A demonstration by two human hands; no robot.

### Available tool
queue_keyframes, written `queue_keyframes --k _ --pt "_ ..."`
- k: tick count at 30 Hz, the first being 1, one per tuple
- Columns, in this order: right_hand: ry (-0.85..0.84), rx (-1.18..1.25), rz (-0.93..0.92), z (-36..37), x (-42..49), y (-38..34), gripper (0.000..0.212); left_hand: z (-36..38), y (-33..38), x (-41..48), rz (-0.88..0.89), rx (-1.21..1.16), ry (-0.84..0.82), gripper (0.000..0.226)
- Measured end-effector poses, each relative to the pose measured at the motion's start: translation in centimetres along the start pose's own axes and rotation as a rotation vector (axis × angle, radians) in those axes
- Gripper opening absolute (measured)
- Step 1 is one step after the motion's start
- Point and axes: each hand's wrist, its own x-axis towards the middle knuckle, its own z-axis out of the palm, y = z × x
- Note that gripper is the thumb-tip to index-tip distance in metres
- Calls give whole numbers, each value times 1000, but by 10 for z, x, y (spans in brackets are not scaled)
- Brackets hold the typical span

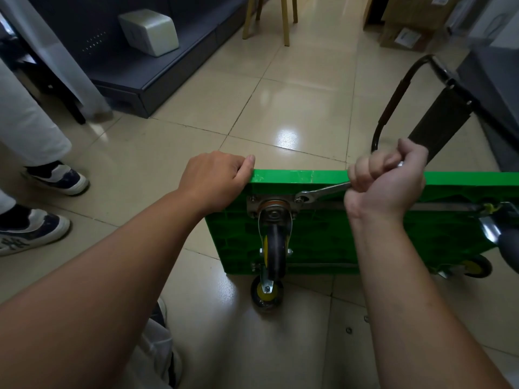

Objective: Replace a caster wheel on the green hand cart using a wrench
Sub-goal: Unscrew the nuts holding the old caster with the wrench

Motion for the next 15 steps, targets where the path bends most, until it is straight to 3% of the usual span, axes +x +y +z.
queue_keyframes --k 15 --pt "-337 -233 -34 31 -7 17 38 -1 3 -4 -22 -7 8 58"
